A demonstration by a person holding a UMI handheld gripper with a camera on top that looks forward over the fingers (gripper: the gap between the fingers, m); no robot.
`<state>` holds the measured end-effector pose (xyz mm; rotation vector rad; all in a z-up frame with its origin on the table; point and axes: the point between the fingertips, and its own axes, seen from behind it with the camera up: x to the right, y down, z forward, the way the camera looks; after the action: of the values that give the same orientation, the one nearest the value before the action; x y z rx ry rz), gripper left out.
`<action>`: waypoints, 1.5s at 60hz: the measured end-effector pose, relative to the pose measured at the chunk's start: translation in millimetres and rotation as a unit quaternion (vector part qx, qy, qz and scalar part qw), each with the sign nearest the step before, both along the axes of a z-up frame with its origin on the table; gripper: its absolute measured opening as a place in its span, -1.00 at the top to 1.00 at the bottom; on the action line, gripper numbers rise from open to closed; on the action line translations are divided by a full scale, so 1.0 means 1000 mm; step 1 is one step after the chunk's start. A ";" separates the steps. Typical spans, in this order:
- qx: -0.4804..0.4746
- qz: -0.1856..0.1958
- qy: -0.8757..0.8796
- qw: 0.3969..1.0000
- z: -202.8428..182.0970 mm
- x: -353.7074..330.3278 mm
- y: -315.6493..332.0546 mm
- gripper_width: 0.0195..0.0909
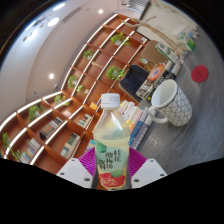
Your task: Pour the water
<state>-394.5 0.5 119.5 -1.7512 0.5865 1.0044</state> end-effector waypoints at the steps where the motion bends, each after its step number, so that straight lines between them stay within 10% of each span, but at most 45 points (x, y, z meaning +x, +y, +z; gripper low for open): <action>1: -0.003 -0.001 0.024 1.000 0.002 0.000 0.003 0.47; 41: -0.039 -0.052 0.468 0.881 0.055 0.047 0.046 0.47; 63: 0.063 -0.024 0.016 0.998 0.086 0.069 0.026 0.41; 90: 0.130 -0.144 -0.459 0.867 0.148 0.238 0.057 0.39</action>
<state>-156.1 57.3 267.8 -1.6012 0.0708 -0.0283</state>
